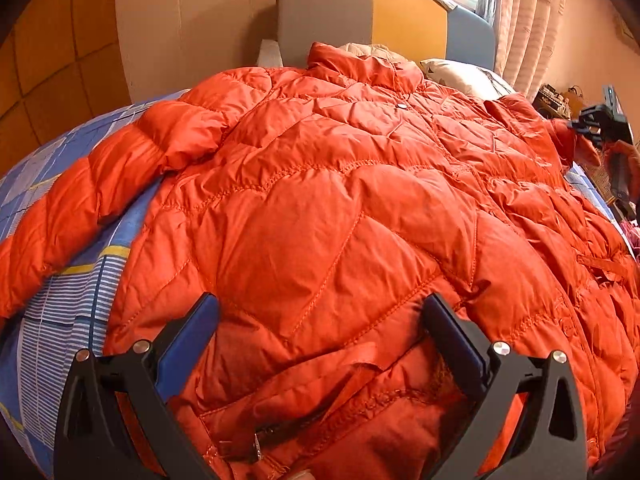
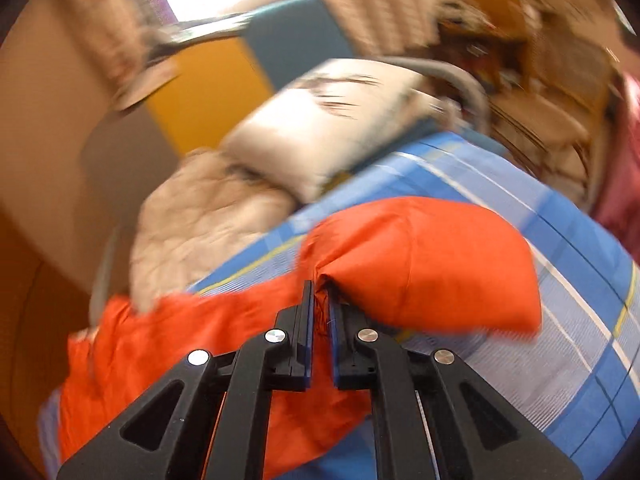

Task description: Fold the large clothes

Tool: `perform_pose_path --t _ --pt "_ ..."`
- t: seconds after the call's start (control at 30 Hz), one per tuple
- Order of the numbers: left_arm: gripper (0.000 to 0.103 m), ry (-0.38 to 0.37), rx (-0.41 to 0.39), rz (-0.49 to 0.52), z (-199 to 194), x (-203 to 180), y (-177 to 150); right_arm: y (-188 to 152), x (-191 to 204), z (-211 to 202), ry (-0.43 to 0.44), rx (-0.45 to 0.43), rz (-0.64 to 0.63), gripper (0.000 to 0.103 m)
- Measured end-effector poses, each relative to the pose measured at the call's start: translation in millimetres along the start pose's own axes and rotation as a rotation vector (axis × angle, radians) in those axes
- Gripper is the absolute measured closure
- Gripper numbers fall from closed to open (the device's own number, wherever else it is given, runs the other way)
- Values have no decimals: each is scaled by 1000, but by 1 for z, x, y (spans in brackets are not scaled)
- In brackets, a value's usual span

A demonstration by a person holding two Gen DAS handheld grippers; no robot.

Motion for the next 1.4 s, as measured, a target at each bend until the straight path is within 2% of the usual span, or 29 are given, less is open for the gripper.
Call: perform_pose_path --t 0.23,0.47,0.83,1.07,1.13,1.17,1.2,1.27,1.37,1.4 --pt "2 -15 -14 -23 -8 2 -6 -54 63 -9 54 53 -168 99" --pt "2 -33 -30 -67 -19 10 -15 -91 92 -10 63 107 -255 99" --pt "2 -45 -39 -103 -28 12 -23 -166 145 -22 125 181 -490 99" --pt "2 -60 -46 -145 -32 18 -27 -214 164 -26 166 271 -575 99" --pt "2 -62 -49 -154 -34 19 -27 -225 170 -28 176 289 -591 93" --pt "2 -64 -50 -157 -34 19 -27 -230 171 -30 181 293 -591 81" --pt "2 -65 -50 -161 -35 20 -28 -234 172 -32 192 306 -582 60" --pt "2 -67 -53 -168 -35 21 -28 -241 175 -36 206 310 -575 40" --pt "2 -69 -55 -176 -36 22 -29 -252 180 -44 243 319 -578 39" --pt "2 -68 -54 -177 -37 22 -29 -255 180 -46 259 336 -576 36"
Point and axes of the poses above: each gripper's, at about its wrist camera, not at the fingertips, and z roughly the way its jaws point, x to its left, y to its top, the point moved 2 cm from there along z, roughly the way its jaws point, and after that the axes turned 15 degrees about z, right-handed, at the moved point
